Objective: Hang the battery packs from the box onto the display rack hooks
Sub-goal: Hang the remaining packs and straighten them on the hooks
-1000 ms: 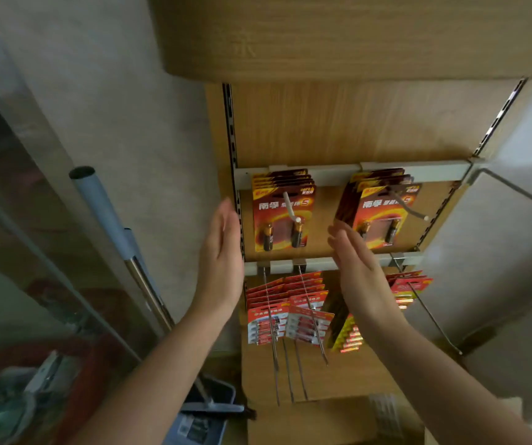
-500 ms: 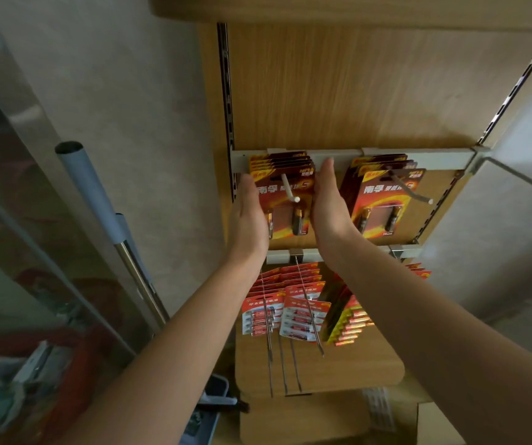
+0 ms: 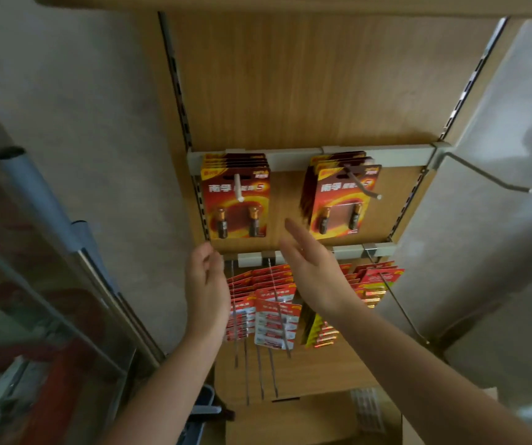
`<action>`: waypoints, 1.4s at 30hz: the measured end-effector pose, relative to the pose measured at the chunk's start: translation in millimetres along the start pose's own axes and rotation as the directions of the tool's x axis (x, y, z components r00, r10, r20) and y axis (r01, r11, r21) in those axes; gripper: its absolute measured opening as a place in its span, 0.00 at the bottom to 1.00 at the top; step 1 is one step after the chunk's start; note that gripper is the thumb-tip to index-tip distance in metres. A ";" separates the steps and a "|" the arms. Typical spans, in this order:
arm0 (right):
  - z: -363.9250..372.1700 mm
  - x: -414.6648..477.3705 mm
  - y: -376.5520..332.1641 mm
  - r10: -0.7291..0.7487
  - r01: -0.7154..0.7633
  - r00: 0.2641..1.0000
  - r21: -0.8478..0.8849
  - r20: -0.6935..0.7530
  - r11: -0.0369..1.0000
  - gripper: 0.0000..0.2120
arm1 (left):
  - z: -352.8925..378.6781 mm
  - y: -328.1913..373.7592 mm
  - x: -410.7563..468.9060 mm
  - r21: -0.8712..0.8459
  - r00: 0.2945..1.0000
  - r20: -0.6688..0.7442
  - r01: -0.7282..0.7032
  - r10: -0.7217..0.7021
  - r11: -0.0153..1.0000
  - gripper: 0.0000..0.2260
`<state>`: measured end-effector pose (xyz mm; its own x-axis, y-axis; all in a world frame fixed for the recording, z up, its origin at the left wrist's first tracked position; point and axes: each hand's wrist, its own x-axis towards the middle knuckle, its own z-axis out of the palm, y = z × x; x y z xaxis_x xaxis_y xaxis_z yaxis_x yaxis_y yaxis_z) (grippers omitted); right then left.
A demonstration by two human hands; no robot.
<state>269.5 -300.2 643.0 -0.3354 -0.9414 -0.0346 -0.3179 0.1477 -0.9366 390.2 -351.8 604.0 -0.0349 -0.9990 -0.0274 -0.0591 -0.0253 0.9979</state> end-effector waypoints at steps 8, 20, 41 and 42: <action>-88.6 -14.6 48.7 -0.063 0.066 0.935 -0.004 -0.348 0.998 0.11 | 64.2 5.3 -35.0 0.137 0.977 0.175 -0.147 0.122 0.980 0.15; -105.0 61.1 13.3 0.080 -0.079 0.997 0.386 0.013 0.919 0.31 | 125.5 71.5 0.0 -0.088 0.988 0.127 0.103 -0.092 0.991 0.21; -99.9 23.5 12.6 0.263 -0.148 0.957 0.574 -0.124 0.805 0.27 | 110.3 50.1 1.3 -0.163 0.981 0.117 0.173 -0.155 0.971 0.25; -98.3 15.0 18.4 0.300 -0.162 0.945 0.608 -0.132 0.778 0.26 | 101.9 43.2 -5.4 -0.153 0.979 0.121 0.179 -0.161 0.972 0.25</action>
<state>171.4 -281.8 659.5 -0.5294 -0.8051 -0.2674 0.3458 0.0830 -0.9346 286.1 -343.8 641.4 -0.1458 -0.9699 -0.1948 0.0887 -0.2090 0.9739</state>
